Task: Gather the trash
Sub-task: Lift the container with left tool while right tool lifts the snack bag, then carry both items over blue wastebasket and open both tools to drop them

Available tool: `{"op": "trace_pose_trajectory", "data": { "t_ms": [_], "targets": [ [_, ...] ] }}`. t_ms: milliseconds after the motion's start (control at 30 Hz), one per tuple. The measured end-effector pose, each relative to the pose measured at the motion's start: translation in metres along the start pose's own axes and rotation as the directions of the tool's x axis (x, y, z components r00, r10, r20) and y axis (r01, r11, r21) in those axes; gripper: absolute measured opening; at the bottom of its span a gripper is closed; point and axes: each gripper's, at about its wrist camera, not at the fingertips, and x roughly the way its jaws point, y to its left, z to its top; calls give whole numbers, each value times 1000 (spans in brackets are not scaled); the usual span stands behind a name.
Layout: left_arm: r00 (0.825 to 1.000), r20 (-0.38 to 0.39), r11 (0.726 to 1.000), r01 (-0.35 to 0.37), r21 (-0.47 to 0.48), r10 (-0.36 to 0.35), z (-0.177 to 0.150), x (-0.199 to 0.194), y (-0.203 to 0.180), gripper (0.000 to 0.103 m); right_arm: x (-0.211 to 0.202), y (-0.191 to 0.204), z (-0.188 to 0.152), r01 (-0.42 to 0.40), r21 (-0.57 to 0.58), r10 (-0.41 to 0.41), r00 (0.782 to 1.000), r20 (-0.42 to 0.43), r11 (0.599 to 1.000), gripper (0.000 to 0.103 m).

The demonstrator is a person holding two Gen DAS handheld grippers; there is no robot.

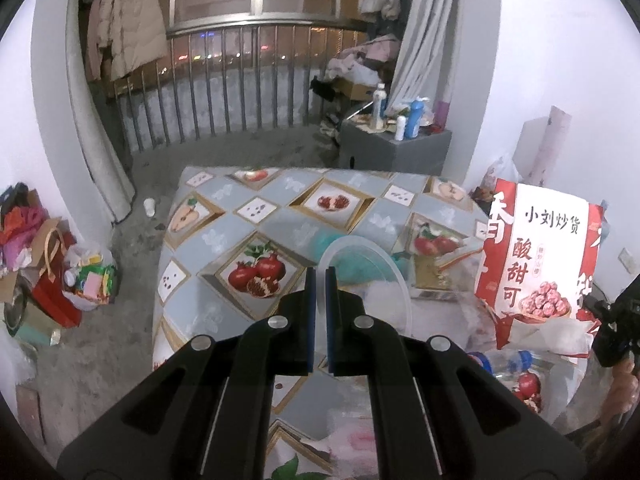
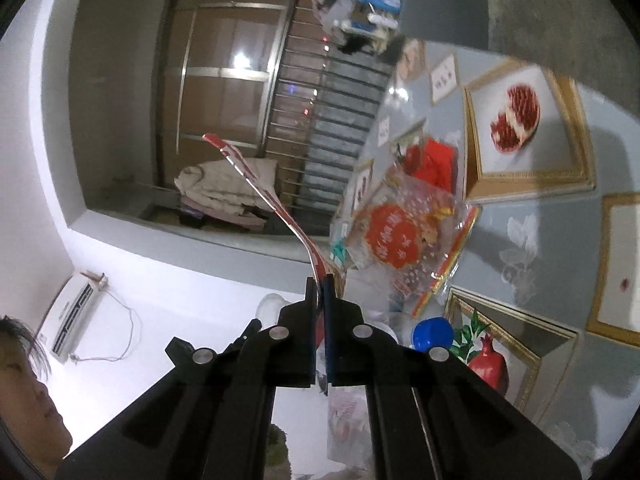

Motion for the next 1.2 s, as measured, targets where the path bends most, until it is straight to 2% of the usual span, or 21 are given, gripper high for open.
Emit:
{"op": "trace_pose_trajectory", "data": {
  "t_ms": [133,300,400,467,567,600,633,667,733,767,800,867,900,933,967,1000,1067,1100,1200],
  "targets": [
    [999,24,999,29,28,-29,7,-10,-16,3,-29,12,3,5,-42,-2,998,59,999,3],
    [992,32,988,122,95,-126,23,-19,-54,3,-81,21,6,51,-88,-37,986,165,995,3],
    [978,14,962,203,184,-209,39,-17,-96,3,-119,25,6,123,-108,-92,963,254,987,3],
    [966,-11,939,253,233,-258,47,-14,-125,3,-147,24,6,182,-108,-140,938,319,977,3],
    [933,-88,884,359,299,-349,59,-2,-178,3,-185,23,7,277,-87,-220,887,406,957,3],
    [921,-119,865,389,316,-371,62,4,-196,3,-196,22,7,312,-75,-252,866,432,947,3],
    [902,-167,833,431,346,-397,66,14,-225,3,-209,19,9,347,-57,-284,843,458,936,3],
    [893,-193,815,449,367,-406,68,19,-245,3,-219,17,10,371,-42,-307,823,478,928,3],
    [871,-260,763,491,420,-417,70,38,-299,3,-242,11,12,434,-4,-368,770,521,901,3],
    [860,-288,745,509,431,-421,69,46,-318,3,-252,8,14,464,16,-398,742,539,886,3],
    [846,-322,726,531,438,-424,66,55,-339,3,-260,6,15,483,29,-417,723,551,875,3],
    [816,-399,681,572,457,-419,58,75,-389,3,-277,-3,20,538,75,-477,664,575,839,3],
    [807,-424,663,585,468,-412,54,82,-409,3,-279,-7,23,562,92,-502,640,581,822,3],
    [796,-450,642,597,480,-404,47,92,-433,3,-284,-12,27,598,118,-542,603,586,793,3],
    [787,-476,623,608,493,-392,39,101,-455,3,-288,-17,31,625,137,-571,574,587,768,3],
    [781,-495,607,615,504,-380,32,110,-472,3,-296,-24,37,661,167,-615,534,581,731,3],
    [770,-533,569,628,532,-352,10,131,-514,3,-299,-36,44,711,195,-671,484,562,676,3],
    [766,-544,561,631,536,-342,3,137,-527,3,-298,-45,53,757,210,-718,436,543,619,3],
    [748,-593,532,647,547,-299,-27,162,-568,3,-286,-74,77,819,243,-795,360,488,520,3]
  ]
}}
